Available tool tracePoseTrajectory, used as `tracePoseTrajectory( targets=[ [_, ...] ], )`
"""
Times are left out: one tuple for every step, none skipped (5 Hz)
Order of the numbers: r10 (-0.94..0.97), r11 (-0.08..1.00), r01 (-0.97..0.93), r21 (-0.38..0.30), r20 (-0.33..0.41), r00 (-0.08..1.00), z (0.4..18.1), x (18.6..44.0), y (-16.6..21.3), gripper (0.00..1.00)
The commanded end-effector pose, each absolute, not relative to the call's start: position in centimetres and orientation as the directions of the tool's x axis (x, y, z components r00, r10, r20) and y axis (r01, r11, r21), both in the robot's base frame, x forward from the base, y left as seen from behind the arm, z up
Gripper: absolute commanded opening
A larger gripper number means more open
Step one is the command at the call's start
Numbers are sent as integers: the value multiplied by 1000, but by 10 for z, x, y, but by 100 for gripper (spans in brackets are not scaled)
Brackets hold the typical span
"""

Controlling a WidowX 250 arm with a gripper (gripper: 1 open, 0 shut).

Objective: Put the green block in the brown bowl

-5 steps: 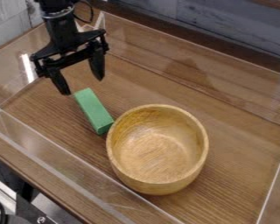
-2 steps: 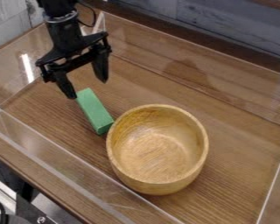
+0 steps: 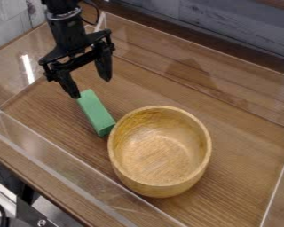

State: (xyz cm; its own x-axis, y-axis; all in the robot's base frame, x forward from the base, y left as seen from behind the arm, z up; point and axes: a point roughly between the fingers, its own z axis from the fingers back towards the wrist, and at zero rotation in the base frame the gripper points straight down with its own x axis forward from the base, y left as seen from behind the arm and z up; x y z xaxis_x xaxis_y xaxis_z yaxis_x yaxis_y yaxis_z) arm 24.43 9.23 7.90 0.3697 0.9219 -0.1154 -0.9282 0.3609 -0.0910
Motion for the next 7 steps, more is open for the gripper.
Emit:
tracePoseTrajectory(
  targets=[
    [919, 375, -918, -129, -77, 386, 91, 254, 93, 100],
    [917, 381, -916, -128, -77, 392, 92, 255, 91, 100],
    [915, 386, -914, -130, -76, 397, 93, 254, 90, 100],
    [915, 385, -914, -131, -75, 396, 94, 252, 89, 100],
    [916, 383, -914, -133, -74, 395, 94, 251, 89, 100],
    [917, 381, -915, -134, -73, 392, 95, 249, 88, 100],
    [917, 380, -915, -136, -72, 391, 96, 248, 88, 100]
  ],
)
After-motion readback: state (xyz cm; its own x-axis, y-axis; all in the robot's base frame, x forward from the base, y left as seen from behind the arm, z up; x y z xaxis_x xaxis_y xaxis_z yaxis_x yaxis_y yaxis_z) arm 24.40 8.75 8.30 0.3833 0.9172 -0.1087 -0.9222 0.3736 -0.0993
